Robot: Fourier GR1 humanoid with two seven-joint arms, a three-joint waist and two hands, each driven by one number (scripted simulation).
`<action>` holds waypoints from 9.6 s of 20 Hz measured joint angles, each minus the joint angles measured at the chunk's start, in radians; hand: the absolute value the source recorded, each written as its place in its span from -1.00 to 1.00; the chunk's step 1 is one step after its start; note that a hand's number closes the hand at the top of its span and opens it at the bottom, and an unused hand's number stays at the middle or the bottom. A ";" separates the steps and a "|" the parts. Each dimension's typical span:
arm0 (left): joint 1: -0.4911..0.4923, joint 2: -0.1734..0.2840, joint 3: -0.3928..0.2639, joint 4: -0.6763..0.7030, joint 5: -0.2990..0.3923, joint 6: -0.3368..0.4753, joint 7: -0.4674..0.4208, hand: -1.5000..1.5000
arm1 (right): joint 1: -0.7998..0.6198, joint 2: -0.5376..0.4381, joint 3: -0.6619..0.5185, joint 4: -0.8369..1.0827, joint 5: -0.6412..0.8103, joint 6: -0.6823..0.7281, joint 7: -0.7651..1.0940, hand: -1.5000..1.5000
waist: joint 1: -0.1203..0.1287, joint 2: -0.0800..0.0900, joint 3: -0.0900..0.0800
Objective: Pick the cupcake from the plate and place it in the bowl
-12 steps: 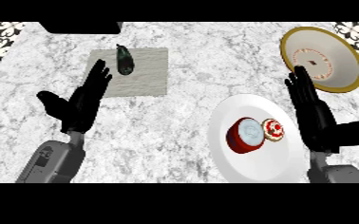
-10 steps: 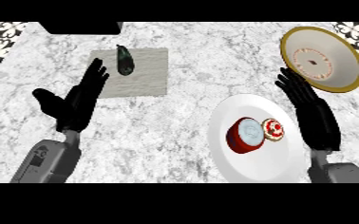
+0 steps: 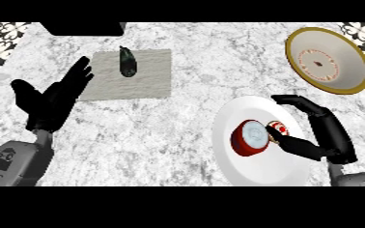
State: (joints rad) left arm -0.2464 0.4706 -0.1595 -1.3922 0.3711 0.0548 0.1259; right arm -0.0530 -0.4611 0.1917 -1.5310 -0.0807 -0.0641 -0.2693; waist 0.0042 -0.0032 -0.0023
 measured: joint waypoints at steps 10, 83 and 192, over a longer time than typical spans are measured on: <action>0.048 0.028 0.036 -0.069 0.000 -0.037 0.056 0.00 | 0.150 -0.075 0.025 -0.289 0.213 -0.070 -0.008 -1.00 | -0.013 -0.002 0.000; 0.044 -0.164 0.239 -0.100 -0.204 -0.213 0.140 0.00 | -0.256 0.097 0.113 -0.056 0.797 0.688 0.867 -1.00 | -0.002 0.004 0.002; -0.046 -0.258 0.255 -0.100 -0.284 -0.279 0.171 0.00 | -1.075 -0.236 -0.382 1.388 0.725 0.388 -0.216 -1.00 | 0.087 0.040 0.007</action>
State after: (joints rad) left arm -0.2919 0.2128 0.0953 -1.4923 0.0869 -0.2240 0.2964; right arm -1.1278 -0.6975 -0.1904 -0.1429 0.6441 0.3240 -0.4848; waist 0.0911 0.0370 0.0043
